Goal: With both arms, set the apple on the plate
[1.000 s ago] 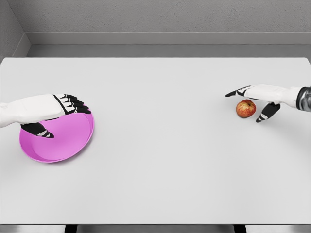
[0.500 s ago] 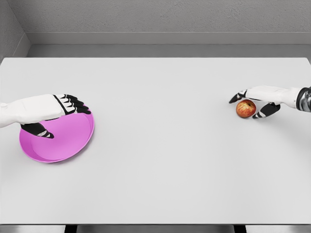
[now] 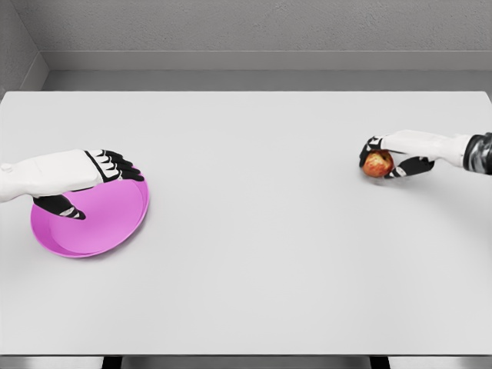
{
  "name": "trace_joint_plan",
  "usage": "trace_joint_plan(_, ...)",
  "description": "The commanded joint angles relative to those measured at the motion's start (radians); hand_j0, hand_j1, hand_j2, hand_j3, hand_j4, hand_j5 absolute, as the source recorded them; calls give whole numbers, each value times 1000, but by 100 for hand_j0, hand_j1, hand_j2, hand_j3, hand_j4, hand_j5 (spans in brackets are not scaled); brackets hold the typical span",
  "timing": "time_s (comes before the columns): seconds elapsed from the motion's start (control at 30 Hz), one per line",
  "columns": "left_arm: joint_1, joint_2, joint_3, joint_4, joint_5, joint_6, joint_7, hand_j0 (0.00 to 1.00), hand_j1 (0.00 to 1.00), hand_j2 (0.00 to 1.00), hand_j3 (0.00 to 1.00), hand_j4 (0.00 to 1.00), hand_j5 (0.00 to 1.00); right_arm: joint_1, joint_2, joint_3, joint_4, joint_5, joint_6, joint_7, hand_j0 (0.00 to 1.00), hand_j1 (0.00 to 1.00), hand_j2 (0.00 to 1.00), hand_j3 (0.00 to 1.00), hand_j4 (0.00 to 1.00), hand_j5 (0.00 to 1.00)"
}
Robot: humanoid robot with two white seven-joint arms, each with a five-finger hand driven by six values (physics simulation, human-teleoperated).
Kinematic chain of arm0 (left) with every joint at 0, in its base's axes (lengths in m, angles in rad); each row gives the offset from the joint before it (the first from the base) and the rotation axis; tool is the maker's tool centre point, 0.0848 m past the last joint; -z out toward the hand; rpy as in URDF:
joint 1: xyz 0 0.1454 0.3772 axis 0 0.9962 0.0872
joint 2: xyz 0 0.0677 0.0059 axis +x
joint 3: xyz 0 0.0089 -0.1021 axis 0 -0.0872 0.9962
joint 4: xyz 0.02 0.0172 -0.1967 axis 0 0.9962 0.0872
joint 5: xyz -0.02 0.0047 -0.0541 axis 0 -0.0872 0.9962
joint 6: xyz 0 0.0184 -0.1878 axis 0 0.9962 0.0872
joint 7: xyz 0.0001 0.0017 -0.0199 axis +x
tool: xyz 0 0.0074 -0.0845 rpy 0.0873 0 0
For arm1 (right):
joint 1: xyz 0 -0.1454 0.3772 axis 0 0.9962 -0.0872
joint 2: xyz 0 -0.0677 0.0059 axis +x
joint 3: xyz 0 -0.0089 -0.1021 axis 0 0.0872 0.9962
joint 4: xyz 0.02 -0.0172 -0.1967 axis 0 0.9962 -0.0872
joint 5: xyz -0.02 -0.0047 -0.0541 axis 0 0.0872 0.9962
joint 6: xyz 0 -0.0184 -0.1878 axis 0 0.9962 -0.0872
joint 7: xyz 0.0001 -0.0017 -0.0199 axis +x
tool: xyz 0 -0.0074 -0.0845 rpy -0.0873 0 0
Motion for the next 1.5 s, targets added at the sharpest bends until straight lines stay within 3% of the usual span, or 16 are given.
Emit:
trace_joint_plan(0.0, 0, 1, -3, 0, 6, 2, -1, 100, 100, 100, 100, 100, 100, 0, 1, 1, -38, -70, -7, 0, 41, 41, 41, 41, 41, 41)
trace_joint_plan(0.1, -2, 1, -3, 0, 6, 2, 1, 100, 100, 100, 100, 100, 100, -3, 43, 59, -173, -70, -7, 0, 41, 41, 41, 41, 41, 41)
trace_joint_plan(0.27, -2, 1, -3, 0, 6, 2, 1, 100, 100, 100, 100, 100, 100, -58, 142, 170, -179, -70, -7, 0, 41, 41, 41, 41, 41, 41)
trace_joint_plan(0.47, -2, 1, -3, 0, 6, 2, 1, 100, 100, 100, 100, 100, 100, -67, 166, 173, -177, -68, -7, 0, 42, 42, 42, 42, 42, 42)
trace_joint_plan(0.5, -2, 1, -3, 0, 6, 2, -1, 100, 100, 100, 100, 100, 100, -69, 166, 162, -179, -68, -7, 0, 51, 51, 51, 51, 51, 51)
trace_joint_plan(0.57, -2, 1, -3, 0, 6, 2, 1, 100, 100, 100, 100, 100, 100, -69, 167, 150, -179, -61, -7, 0, 100, 100, 100, 100, 100, 100)
trace_joint_plan(0.77, -2, 1, -3, 0, 6, 2, -1, 100, 100, 100, 100, 100, 100, -34, 132, -16, -171, -70, -7, 0, 100, 100, 100, 100, 100, 100)
trace_joint_plan(0.87, -5, -11, -9, -2, 8, 2, 1, 100, 100, 100, 100, 100, 100, 20, 28, -238, -115, -71, -7, 0, 100, 100, 100, 100, 100, 100)
trace_joint_plan(0.93, -115, -114, -134, 9, 6, 2, 1, 100, 100, 100, 100, 100, 100, 43, 6, -318, -58, -71, -7, 0, 100, 100, 100, 100, 100, 100)
trace_joint_plan(1.0, -215, -221, -214, 81, 5, 2, -1, 100, 100, 100, 100, 100, 100, 60, 4, -317, -56, -71, -7, 0, 100, 100, 100, 100, 100, 100)
trace_joint_plan(1.1, -390, -453, -317, 231, -54, 2, -76, 100, 100, 100, 100, 100, 100, 67, -22, -303, -59, -68, -7, 0, 100, 100, 100, 100, 100, 100)
trace_joint_plan(1.17, -416, -560, -342, 324, -66, 2, -79, 100, 100, 100, 100, 100, 100, 68, -35, -281, -64, -67, -7, 0, 100, 100, 100, 100, 100, 100)
trace_joint_plan(1.23, -423, -599, -345, 328, -66, 2, -79, 100, 100, 100, 100, 100, 100, 67, -35, -263, -65, -67, -7, 0, 100, 100, 100, 100, 100, 100)
trace_joint_plan(1.3, -497, -661, -423, 400, -74, 2, -79, 100, 100, 100, 100, 100, 100, 67, -35, -261, -70, -67, -7, 0, 100, 100, 100, 100, 100, 100)
trace_joint_plan(1.37, -511, -715, -438, 486, -86, 2, -77, 100, 100, 100, 100, 100, 100, 75, -38, -260, -69, -67, -7, 0, 100, 100, 100, 100, 100, 100)
trace_joint_plan(1.47, -517, -757, -438, 509, -112, 2, -77, 100, 100, 100, 100, 100, 100, 83, -46, -260, -70, -67, -7, 0, 100, 100, 100, 100, 100, 100)
